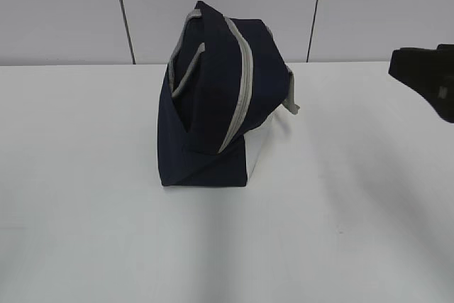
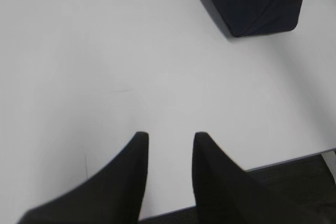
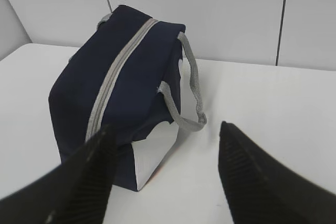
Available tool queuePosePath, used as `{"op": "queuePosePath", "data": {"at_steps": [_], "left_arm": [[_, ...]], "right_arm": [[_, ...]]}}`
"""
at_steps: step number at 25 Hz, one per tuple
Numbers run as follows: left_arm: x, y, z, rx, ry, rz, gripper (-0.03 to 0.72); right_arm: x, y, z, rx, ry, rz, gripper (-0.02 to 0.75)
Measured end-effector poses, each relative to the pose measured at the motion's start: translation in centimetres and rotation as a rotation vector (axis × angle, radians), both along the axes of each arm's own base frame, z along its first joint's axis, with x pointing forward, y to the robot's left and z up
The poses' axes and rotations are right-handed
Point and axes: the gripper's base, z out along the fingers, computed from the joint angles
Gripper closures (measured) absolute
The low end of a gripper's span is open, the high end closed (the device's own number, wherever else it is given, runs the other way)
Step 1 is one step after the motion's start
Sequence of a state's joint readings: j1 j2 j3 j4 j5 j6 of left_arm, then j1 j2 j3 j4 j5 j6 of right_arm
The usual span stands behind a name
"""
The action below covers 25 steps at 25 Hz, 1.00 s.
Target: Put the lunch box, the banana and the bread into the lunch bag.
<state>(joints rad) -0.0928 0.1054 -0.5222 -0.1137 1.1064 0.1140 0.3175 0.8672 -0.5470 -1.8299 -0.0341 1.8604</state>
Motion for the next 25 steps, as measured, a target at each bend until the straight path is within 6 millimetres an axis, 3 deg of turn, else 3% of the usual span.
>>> {"op": "queuePosePath", "data": {"at_steps": [12, 18, 22, 25], "left_arm": [[0.0, 0.0, 0.0, 0.000, 0.000, 0.000, 0.463], [0.0, 0.0, 0.0, 0.000, 0.000, 0.000, 0.463], [0.0, 0.0, 0.0, 0.000, 0.000, -0.001, 0.463], [0.0, 0.0, 0.0, 0.000, 0.000, -0.001, 0.463]], "right_arm": [[0.6, 0.0, -1.1, -0.039, 0.035, -0.011, 0.281], [-1.0, -1.2, -0.4, -0.057, -0.010, -0.088, 0.281], [-2.5, -2.5, -0.8, -0.116, 0.095, -0.165, 0.281], [-4.0, -2.7, -1.1, -0.182, 0.185, -0.110, 0.281]]}}
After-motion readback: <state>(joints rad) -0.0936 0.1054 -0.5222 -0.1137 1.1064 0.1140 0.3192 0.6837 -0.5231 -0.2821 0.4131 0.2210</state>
